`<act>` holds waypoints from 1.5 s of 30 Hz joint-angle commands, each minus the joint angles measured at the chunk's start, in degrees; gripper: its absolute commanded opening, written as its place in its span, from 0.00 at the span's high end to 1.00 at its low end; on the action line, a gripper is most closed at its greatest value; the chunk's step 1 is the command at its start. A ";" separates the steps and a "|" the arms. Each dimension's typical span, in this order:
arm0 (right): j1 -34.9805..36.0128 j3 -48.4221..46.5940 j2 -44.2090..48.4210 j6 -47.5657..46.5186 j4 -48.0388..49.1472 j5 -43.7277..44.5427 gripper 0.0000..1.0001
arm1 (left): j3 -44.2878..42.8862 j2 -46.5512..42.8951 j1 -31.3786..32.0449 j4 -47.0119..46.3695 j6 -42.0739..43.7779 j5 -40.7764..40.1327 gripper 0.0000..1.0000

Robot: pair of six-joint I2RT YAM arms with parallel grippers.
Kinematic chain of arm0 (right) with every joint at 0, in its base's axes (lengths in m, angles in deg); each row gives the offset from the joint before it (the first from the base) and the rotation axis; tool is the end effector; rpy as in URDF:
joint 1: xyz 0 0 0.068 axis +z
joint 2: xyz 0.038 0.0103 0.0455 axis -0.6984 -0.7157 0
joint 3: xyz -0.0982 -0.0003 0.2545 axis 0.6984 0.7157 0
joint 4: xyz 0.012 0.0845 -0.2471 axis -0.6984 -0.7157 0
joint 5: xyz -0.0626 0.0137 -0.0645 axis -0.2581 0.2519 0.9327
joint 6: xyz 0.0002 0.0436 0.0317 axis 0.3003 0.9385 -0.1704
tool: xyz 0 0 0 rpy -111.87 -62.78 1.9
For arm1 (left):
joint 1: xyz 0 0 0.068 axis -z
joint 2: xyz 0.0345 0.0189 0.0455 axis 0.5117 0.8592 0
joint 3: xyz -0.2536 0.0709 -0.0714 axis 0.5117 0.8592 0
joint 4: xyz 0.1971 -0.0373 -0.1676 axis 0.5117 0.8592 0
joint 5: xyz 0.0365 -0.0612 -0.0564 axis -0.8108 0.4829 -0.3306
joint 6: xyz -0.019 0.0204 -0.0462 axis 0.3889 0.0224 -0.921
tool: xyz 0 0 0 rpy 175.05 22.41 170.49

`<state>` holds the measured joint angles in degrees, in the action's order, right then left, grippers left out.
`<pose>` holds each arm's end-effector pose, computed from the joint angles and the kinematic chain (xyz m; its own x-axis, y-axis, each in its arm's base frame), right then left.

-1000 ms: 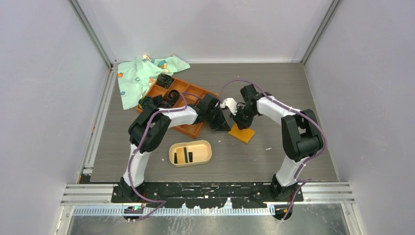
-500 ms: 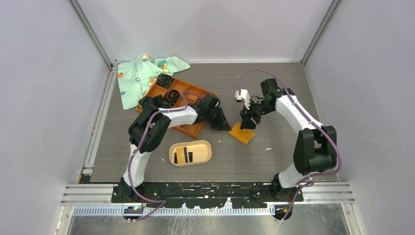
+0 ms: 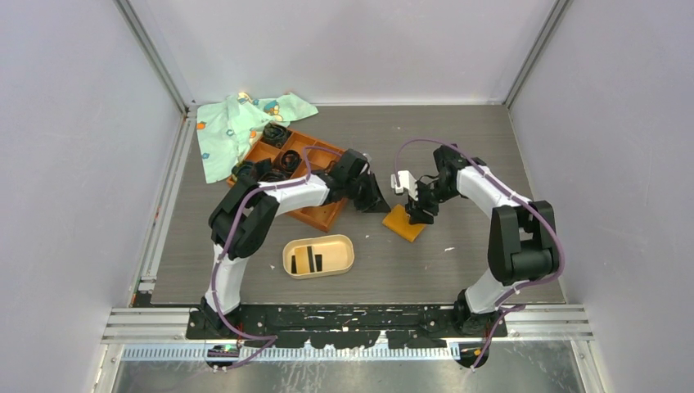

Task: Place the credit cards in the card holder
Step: Close the card holder at the center of the board.

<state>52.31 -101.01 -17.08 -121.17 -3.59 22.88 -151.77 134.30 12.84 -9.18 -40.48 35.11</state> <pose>0.2825 0.0624 0.2015 0.0051 -0.7642 -0.6450 -0.9978 0.0386 -0.0535 0.3187 -0.3225 0.1677 -0.9759 -0.1816 -0.1213 -0.0274 0.6530 -0.7569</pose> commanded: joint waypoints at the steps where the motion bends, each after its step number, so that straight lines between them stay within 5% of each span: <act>1: 1.53 -0.13 -1.26 -0.78 5.26 2.90 0.42 | -2.02 -2.94 0.42 -1.96 1.60 0.08 0.90; 12: 3.41 0.07 -4.63 1.18 7.01 7.52 0.47 | -1.79 -3.55 0.50 -2.43 2.80 0.09 0.90; 21: 2.74 -1.68 -3.42 4.44 5.20 5.77 0.70 | -1.37 -6.46 1.53 -2.51 8.02 -2.75 0.90; 40: -3.89 -3.47 -2.21 20.99 -2.09 -8.21 0.74 | 9.86 -8.82 7.35 -15.90 18.01 -9.06 0.92; 45: -5.98 0.05 2.67 19.51 -1.40 -4.96 0.69 | 13.42 -8.08 8.01 -19.87 18.40 -10.65 0.95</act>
<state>47.35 -102.37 -20.58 -102.42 -4.93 17.85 -140.05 126.59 20.51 -21.29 -24.16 26.89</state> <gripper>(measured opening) 0.282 0.061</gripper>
